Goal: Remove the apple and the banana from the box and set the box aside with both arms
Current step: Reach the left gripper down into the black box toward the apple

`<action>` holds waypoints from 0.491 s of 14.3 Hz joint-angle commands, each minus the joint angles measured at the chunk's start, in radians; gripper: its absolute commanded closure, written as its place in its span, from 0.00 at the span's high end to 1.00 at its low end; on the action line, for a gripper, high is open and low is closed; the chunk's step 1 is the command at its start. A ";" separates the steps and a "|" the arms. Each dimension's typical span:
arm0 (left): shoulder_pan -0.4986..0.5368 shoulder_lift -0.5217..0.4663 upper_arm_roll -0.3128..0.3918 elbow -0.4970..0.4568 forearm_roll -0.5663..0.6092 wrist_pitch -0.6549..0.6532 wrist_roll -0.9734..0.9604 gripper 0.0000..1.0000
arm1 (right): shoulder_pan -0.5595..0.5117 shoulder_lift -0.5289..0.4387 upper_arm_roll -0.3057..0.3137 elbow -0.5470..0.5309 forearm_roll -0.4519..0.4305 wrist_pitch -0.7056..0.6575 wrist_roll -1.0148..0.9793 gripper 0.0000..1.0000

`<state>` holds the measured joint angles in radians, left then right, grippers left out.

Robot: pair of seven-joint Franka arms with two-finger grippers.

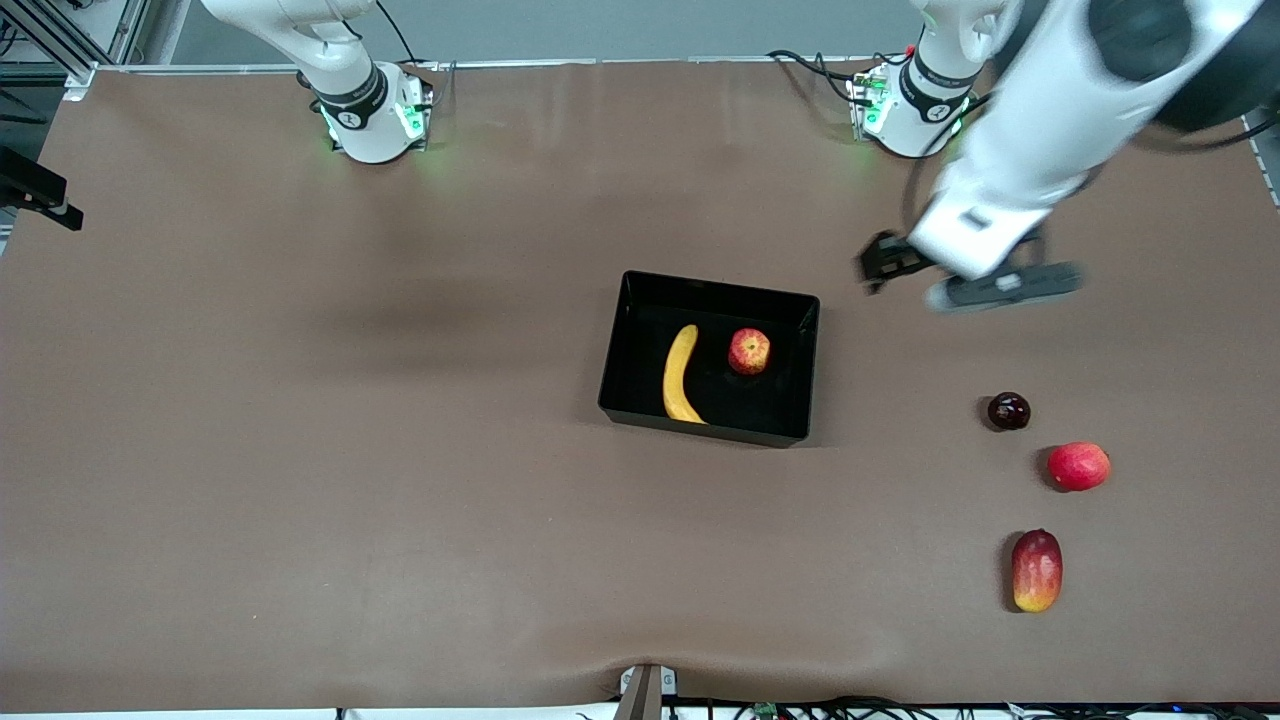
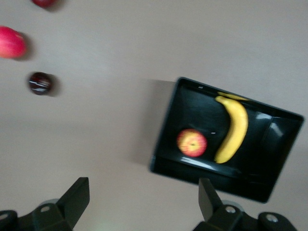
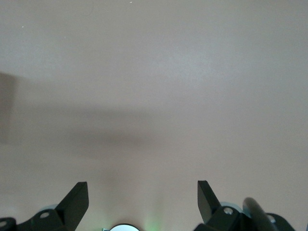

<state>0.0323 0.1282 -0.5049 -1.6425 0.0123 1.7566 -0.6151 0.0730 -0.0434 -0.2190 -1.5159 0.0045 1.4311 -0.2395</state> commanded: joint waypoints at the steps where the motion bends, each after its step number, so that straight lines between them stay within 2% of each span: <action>1: -0.055 0.121 -0.026 0.004 0.009 0.087 -0.075 1.00 | -0.012 0.008 0.006 0.017 0.015 -0.006 0.012 1.00; 5: -0.117 0.226 -0.026 -0.095 0.081 0.251 -0.083 1.00 | -0.015 0.010 0.006 0.019 0.015 -0.006 0.011 1.00; 7: -0.130 0.289 -0.026 -0.112 0.084 0.334 -0.086 1.00 | -0.015 0.011 0.006 0.020 0.015 -0.006 0.011 1.00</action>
<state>-0.0912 0.3836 -0.5286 -1.7368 0.0737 2.0320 -0.6886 0.0730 -0.0428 -0.2194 -1.5152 0.0045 1.4312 -0.2395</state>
